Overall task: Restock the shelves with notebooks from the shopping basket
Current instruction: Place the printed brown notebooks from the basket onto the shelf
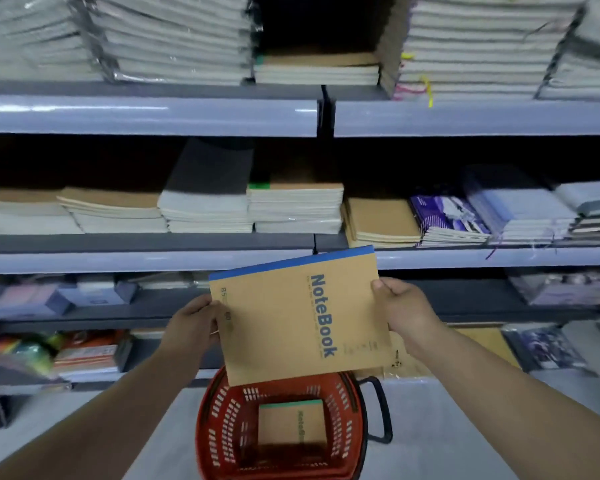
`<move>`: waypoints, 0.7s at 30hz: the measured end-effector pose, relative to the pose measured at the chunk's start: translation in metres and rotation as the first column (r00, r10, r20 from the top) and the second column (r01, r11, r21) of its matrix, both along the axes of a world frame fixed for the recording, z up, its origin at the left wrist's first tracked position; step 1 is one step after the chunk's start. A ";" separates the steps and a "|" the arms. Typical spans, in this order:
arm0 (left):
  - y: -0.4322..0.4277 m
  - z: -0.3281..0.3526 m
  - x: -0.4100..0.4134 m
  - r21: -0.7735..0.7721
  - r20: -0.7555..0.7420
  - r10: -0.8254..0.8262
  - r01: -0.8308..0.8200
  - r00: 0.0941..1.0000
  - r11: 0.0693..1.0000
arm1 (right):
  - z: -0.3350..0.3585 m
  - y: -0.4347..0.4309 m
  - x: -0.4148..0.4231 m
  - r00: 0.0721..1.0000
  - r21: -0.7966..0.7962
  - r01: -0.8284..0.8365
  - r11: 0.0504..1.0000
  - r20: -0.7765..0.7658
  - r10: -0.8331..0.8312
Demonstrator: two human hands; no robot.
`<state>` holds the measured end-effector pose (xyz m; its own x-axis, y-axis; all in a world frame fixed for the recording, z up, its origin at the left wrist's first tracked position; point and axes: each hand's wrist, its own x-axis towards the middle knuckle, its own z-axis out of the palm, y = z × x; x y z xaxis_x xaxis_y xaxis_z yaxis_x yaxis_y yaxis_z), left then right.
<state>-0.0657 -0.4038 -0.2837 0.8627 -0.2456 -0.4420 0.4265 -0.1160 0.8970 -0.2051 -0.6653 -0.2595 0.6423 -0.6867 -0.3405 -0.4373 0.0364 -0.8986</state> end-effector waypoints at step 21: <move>-0.039 0.127 0.010 -0.505 -0.120 -0.254 0.161 0.960 0.848 | 0.164 -0.041 0.042 0.969 -0.246 -0.010 0.969 0.237 0.070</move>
<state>-0.0562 -0.4431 -0.1572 0.6870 -0.6329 -0.3571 0.5967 0.2108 0.7743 -0.1635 -0.7063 -0.0951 0.7131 -0.7010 0.0014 -0.2023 -0.2077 -0.9571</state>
